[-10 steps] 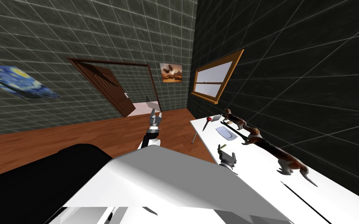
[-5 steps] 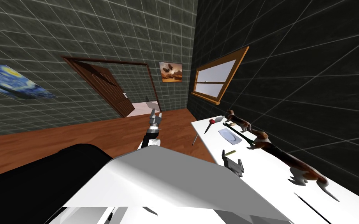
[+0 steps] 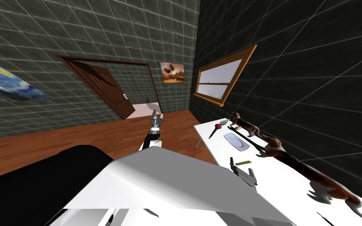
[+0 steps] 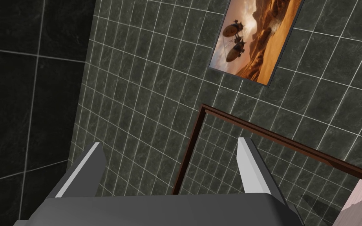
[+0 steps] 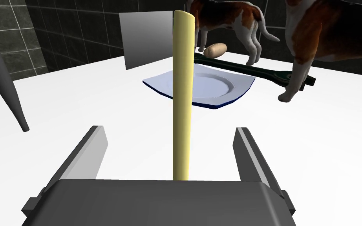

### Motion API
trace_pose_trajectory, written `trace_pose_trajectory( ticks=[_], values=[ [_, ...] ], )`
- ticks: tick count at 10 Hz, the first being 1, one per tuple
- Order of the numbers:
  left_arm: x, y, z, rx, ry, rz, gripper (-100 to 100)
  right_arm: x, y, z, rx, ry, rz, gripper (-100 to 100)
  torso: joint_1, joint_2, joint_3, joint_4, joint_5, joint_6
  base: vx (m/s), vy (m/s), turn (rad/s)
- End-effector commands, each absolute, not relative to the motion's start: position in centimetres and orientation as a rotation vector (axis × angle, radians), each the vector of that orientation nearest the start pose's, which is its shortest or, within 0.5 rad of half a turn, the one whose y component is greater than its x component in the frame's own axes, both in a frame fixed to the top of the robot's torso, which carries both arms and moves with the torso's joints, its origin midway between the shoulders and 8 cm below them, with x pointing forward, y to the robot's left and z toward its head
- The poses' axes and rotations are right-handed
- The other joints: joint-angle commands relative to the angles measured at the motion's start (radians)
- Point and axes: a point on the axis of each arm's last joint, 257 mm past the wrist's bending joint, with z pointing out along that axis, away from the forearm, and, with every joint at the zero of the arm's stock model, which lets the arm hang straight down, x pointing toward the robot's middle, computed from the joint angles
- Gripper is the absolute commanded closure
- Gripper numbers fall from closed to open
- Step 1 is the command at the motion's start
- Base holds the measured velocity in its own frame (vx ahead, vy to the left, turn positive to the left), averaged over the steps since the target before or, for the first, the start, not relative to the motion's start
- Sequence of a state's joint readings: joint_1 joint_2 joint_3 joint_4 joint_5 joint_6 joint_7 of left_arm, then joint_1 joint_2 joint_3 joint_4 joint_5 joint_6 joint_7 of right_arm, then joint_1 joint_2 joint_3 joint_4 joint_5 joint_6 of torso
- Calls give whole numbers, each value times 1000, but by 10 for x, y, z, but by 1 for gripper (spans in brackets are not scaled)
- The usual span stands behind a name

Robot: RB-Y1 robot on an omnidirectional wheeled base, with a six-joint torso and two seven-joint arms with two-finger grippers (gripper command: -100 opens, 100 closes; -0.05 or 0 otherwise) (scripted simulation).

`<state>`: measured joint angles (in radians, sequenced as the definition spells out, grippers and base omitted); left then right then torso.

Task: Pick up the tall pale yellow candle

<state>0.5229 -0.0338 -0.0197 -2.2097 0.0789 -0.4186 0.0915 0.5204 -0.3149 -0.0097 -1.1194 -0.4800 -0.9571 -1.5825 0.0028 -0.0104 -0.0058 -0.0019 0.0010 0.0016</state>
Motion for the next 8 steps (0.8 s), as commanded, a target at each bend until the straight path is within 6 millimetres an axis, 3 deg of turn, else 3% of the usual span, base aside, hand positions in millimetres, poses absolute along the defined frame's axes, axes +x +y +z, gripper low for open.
trace_pose_trajectory(
  ticks=[1, 2, 3, 4, 6, 7, 8],
  values=[
    [365, 292, -32, -914, 616, -1402, 0, 227, -478, -359, -2349, 436, -2478, -100, 0, 0, 0, 0, 0, 0, 156, 74, -6],
    [365, 292, -32, -914, 616, -1402, 0, 219, -479, -362, -2345, 471, -2453, -100, 1, -1, -1, 0, 0, 0, 74, 52, -3],
    [365, 292, -32, -914, 616, -1402, 0, 208, -491, -346, -2340, 400, -2494, -100, 0, 2, 1, 0, 0, 0, 162, 69, -9],
    [365, 292, -32, -914, 616, -1402, 0, 196, -488, -353, -2362, 401, -2447, -100, 1, -1, -1, 0, 0, 0, 150, 71, -10],
    [365, 292, -32, -914, 616, -1402, 0, 189, -488, -355, -2352, 437, -2421, -100, 1, 3, 1, 0, 0, 0, 21, 26, -2],
    [365, 292, -32, -914, 615, -1402, 0, 172, -498, -342, -2363, 369, -2434, -100, -1, 7, 4, 1, -1, 0, 122, 67, -3],
    [365, 292, -32, -914, 616, -1402, 0, 160, -494, -348, -2388, 366, -2387, -100, 1, 2, 1, 0, 0, 0, 150, 83, -16]
  ],
)
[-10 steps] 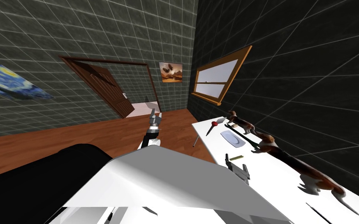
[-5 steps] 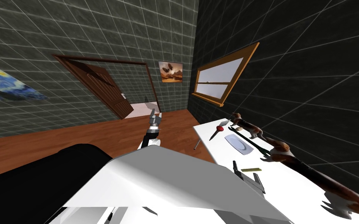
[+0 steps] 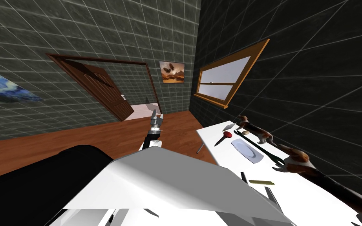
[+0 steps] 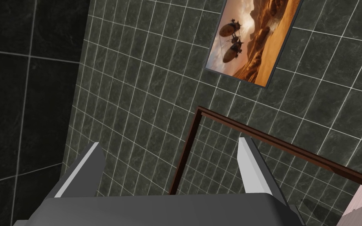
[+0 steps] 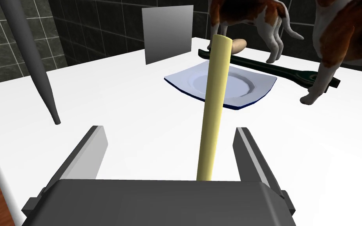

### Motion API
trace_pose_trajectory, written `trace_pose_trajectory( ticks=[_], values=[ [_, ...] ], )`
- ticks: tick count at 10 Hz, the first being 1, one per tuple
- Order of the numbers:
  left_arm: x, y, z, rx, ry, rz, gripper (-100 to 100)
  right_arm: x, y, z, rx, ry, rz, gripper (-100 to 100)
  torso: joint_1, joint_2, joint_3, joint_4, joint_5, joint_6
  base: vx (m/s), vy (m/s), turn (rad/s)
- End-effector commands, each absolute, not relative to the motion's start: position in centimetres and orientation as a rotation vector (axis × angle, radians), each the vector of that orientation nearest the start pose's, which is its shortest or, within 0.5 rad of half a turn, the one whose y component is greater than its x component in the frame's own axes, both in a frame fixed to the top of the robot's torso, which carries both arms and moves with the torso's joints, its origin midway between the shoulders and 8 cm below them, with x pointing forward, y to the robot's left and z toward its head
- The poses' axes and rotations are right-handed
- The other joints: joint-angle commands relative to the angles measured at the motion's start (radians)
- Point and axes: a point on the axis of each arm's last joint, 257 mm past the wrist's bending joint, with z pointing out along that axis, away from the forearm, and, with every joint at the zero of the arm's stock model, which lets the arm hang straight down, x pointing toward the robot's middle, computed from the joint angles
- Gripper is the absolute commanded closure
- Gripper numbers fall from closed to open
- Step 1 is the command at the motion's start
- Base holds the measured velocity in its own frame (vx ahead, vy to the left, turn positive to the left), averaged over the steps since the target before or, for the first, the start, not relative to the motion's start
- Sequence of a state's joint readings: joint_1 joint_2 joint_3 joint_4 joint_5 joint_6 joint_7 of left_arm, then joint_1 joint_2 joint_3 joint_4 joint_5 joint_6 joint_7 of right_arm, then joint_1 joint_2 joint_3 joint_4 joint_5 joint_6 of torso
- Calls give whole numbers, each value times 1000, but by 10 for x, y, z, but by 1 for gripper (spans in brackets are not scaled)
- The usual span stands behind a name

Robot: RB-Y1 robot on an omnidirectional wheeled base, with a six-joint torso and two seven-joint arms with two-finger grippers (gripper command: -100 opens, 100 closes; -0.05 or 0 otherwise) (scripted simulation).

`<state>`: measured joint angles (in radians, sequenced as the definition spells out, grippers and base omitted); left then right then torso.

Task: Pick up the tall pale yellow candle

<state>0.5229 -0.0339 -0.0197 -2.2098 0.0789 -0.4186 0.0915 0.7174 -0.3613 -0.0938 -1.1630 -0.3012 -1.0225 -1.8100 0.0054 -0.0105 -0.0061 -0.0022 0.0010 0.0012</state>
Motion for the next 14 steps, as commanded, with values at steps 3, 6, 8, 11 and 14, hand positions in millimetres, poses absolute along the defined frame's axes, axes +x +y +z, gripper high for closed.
trace_pose_trajectory(
  ticks=[3, 6, 8, 11, 14],
  values=[
    [365, 292, -32, -914, 616, -1402, 0, 161, -494, -349, -2369, 389, -2386, 100, -4, 6, 3, 1, -1, 0, 30, 19, -3],
    [365, 292, -32, -914, 616, -1402, 0, 162, -493, -349, -2367, 389, -2386, 100, -5, 8, 4, 2, 0, 0, 1, 2, 4],
    [365, 292, -32, -914, 616, -1402, 0, 161, -493, -349, -2368, 389, -2386, 0, -5, 8, 5, 2, -1, 0, 0, 0, 0],
    [366, 292, -32, -913, 615, -1402, 0, 204, -474, -370, -2345, 495, -2383, 100, -12, 20, 12, 4, -2, 1, -198, -97, 24],
    [366, 292, -32, -914, 616, -1402, 0, 219, -479, -362, -2343, 474, -2452, 100, -18, 16, 8, 1, -7, 5, -70, -49, -9]
  ],
)
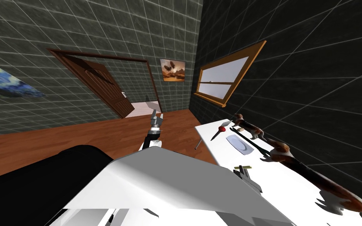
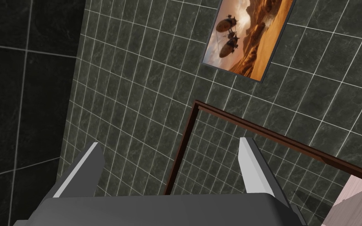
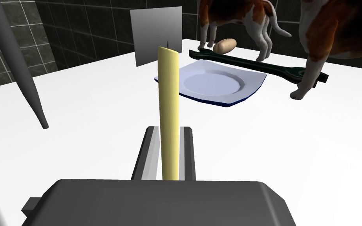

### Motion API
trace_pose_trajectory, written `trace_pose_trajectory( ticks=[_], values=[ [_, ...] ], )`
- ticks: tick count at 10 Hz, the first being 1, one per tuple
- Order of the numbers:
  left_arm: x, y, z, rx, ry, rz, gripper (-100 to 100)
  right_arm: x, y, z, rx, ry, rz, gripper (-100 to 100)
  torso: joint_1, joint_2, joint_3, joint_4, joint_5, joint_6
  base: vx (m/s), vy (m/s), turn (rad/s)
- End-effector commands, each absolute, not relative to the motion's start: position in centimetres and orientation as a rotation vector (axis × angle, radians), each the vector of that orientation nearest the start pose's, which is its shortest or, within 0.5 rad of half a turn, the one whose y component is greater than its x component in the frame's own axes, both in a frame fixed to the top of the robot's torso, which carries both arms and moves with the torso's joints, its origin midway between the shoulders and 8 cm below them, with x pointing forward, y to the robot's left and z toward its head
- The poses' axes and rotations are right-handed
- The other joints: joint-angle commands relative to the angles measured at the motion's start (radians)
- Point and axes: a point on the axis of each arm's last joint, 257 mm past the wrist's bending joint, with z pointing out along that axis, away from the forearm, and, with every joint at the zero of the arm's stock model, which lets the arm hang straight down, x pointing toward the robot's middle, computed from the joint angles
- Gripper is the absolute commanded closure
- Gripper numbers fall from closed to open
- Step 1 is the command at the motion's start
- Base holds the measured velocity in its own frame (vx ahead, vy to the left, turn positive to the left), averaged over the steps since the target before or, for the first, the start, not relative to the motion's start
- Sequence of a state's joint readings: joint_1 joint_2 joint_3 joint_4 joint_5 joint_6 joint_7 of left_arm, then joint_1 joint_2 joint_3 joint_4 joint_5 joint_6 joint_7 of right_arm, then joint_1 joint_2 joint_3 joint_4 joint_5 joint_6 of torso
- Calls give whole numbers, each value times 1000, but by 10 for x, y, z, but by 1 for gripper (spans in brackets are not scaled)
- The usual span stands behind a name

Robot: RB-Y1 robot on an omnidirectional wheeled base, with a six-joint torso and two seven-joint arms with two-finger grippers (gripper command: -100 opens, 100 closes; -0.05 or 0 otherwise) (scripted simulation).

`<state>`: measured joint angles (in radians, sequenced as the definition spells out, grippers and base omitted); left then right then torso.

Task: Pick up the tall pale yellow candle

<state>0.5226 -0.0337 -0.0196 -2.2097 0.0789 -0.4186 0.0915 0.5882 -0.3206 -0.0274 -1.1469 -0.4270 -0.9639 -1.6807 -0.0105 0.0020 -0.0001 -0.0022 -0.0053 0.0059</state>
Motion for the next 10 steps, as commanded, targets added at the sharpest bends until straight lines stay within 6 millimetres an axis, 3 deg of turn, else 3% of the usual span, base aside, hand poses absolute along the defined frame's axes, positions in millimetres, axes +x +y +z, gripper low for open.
trace_pose_trajectory(
  ticks=[1, 2, 4, 5, 7, 8, 9, 10],
  values=[
    [365, 292, -32, -914, 616, -1402, 0, 238, -465, -374, -2331, 534, -2420, 100, 0, 0, 0, 0, 0, 0, -104, -59, 0],
    [366, 292, -32, -914, 615, -1402, 0, 249, -468, -368, -2314, 544, -2453, 100, -2, 3, 1, 0, -2, -1, -149, -79, 22],
    [366, 292, -32, -914, 616, -1402, 0, 251, -467, -367, -2339, 506, -2470, 100, -6, 1, 0, -1, -3, 0, -45, -20, 3],
    [366, 292, -32, -914, 616, -1402, 0, 271, -451, -378, -2330, 556, -2433, 100, -4, -3, -2, -2, -3, 0, -95, -79, -13],
    [366, 292, -32, -914, 616, -1402, 0, 282, -453, -371, -2335, 535, -2475, 100, -10, -1, -2, -2, -6, -2, -111, -48, 21],
    [366, 292, -32, -914, 616, -1402, 0, 300, -435, -383, -2328, 582, -2423, 100, -8, -3, -3, -3, -5, -1, -130, -79, -9],
    [366, 292, -32, -914, 615, -1402, 0, 315, -436, -374, -2297, 595, -2454, 100, -10, -1, -3, -5, -9, -2, -155, -79, 27],
    [366, 292, -32, -914, 616, -1402, 0, 315, -436, -374, -2321, 570, -2465, 100, -11, 0, -3, -5, -10, -1, -84, -35, 3]
  ],
)
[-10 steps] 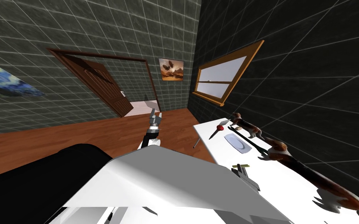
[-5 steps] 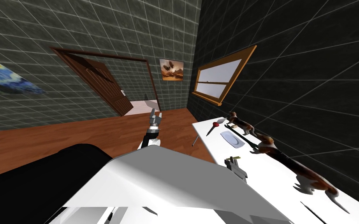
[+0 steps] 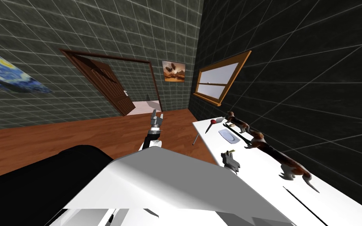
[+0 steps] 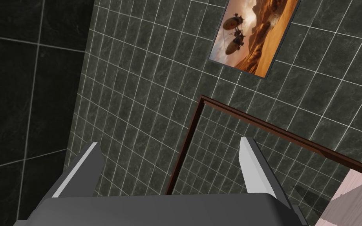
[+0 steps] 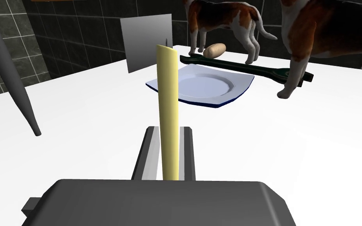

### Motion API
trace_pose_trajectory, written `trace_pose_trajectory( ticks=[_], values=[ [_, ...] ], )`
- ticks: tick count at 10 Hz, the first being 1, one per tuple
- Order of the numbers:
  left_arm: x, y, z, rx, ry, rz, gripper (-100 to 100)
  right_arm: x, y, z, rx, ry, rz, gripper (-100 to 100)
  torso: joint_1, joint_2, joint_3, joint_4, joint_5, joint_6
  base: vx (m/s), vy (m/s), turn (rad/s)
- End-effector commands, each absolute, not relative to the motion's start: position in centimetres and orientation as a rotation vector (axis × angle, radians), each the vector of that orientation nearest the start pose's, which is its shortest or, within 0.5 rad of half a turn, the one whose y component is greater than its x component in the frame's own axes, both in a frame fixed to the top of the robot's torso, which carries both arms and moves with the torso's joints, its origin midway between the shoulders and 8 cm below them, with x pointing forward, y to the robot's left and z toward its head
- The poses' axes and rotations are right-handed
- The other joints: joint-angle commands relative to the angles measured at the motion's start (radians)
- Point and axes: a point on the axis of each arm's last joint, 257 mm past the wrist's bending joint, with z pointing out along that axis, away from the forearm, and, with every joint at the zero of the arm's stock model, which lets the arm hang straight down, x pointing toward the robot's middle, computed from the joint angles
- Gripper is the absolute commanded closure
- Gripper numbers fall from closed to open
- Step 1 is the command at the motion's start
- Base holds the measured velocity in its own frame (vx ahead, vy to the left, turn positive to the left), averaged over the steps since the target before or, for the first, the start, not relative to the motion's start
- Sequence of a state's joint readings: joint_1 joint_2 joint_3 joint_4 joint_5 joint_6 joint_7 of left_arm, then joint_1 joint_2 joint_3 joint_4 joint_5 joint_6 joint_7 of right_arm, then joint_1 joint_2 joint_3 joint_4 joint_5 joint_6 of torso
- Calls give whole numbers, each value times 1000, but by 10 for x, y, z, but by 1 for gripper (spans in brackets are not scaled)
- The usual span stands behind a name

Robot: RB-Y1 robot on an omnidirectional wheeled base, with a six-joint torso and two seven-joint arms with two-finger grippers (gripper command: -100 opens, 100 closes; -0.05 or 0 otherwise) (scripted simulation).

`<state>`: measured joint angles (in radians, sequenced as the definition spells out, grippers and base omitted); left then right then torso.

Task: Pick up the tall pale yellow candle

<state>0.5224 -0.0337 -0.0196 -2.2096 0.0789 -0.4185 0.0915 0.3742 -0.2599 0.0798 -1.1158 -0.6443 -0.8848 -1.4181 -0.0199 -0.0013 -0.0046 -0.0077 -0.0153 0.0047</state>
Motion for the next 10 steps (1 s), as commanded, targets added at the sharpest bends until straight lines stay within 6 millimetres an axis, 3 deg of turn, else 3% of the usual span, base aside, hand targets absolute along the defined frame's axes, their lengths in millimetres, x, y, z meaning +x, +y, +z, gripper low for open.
trace_pose_trajectory(
  ticks=[1, 2, 3, 4, 5, 6, 8, 9, 10],
  values=[
    [366, 292, -32, -914, 616, -1402, 0, 315, -436, -374, -2343, 545, -2475, 100, 0, 0, 0, 0, 0, 0, -18, -2, -11],
    [366, 292, -32, -914, 616, -1402, 0, 334, -416, -384, -2336, 585, -2419, 100, 2, -4, -2, -1, 0, 0, -106, -48, 2],
    [366, 292, -32, -914, 615, -1402, 0, 335, -419, -383, -2355, 590, -2429, 100, 1, -1, -1, -1, 0, -1, -133, -89, 26],
    [366, 292, -32, -914, 616, -1402, 0, 348, -416, -375, -2344, 555, -2461, 100, -3, 0, 0, -1, -1, 1, -77, -50, 6],
    [366, 292, -32, -914, 616, -1402, 0, 360, -395, -388, -2361, 581, -2391, 100, -3, -2, -2, -1, -1, 1, -114, -72, -3],
    [366, 292, -32, -914, 616, -1402, 0, 375, -395, -378, -2334, 588, -2421, 100, -5, -1, -2, -2, -2, 1, -131, -72, 8],
    [366, 292, -32, -914, 616, -1402, 0, 381, -394, -374, -2358, 540, -2447, 100, -3, -2, -2, -2, -2, 1, -62, -16, 2],
    [366, 292, -32, -914, 616, -1402, 0, 399, -369, -381, -2359, 548, -2387, 100, -1, -4, -3, -2, -2, 1, -103, -53, 3],
    [366, 292, -32, -914, 616, -1402, 0, 399, -372, -381, -2384, 550, -2392, 100, -2, -2, -2, -2, -3, 0, -145, -79, 24]
  ],
)
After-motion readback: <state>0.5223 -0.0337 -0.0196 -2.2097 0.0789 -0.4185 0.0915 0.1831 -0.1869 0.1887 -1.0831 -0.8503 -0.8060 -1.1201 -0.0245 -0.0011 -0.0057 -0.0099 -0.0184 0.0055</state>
